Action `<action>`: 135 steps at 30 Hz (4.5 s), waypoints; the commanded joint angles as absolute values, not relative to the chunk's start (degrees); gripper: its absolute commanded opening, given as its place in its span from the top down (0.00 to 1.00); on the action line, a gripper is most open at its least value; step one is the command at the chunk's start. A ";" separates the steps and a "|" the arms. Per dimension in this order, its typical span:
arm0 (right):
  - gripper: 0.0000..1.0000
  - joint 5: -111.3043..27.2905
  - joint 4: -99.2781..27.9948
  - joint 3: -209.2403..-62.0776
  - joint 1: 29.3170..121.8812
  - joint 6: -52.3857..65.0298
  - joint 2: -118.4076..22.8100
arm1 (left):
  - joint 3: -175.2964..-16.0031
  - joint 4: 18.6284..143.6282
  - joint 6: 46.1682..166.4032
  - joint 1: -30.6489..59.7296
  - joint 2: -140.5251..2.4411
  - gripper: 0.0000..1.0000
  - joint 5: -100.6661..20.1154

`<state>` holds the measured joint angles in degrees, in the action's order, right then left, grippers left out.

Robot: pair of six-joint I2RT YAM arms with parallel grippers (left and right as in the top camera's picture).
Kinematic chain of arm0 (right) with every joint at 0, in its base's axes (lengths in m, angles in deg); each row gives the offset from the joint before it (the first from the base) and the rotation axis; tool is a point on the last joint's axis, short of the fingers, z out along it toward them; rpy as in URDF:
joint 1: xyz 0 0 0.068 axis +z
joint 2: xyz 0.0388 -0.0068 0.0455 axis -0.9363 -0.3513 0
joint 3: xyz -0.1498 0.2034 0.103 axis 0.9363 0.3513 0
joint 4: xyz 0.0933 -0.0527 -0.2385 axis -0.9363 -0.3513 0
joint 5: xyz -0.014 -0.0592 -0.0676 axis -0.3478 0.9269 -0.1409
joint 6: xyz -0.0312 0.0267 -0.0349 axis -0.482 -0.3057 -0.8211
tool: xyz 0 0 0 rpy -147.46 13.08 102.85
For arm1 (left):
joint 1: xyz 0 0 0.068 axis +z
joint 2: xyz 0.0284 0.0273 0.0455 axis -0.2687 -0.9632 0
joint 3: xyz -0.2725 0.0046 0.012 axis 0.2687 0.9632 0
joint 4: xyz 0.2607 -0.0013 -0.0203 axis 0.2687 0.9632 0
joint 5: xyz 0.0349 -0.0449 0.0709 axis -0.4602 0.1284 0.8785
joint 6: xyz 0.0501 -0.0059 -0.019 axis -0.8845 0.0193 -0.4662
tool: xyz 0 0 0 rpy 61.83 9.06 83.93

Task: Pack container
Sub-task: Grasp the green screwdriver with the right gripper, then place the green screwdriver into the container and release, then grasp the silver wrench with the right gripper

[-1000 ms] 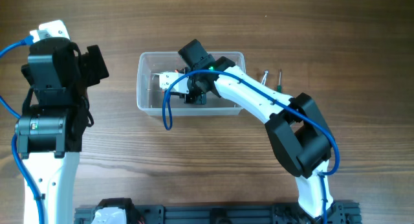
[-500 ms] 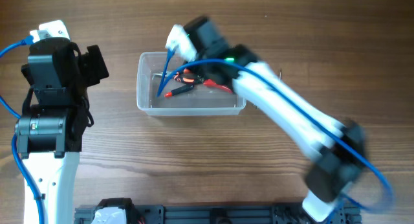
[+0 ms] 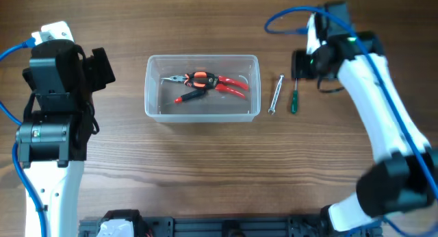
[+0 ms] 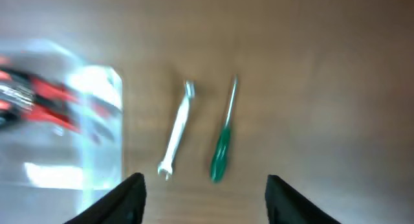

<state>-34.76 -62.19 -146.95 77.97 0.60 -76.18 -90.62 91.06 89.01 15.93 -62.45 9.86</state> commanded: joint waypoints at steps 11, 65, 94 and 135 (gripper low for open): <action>0.56 -36.07 -57.16 -137.72 77.38 10.65 -89.88 | -91.10 90.97 89.16 16.19 -62.76 0.00 10.35; 0.96 -43.88 -65.86 -163.28 107.19 -58.86 -84.68 | -91.10 90.97 89.16 16.19 -62.78 0.00 10.35; 0.56 -15.53 -65.03 -168.46 100.26 -25.17 -88.11 | -91.10 90.97 89.16 16.19 -62.78 0.00 10.35; 0.52 -32.82 -46.30 -139.71 81.34 25.34 -92.33 | -91.10 90.97 89.16 16.19 -62.78 0.00 10.37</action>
<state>-34.98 -46.41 -140.43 82.80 27.85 -91.26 -90.62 91.06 89.01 15.93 -62.50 9.86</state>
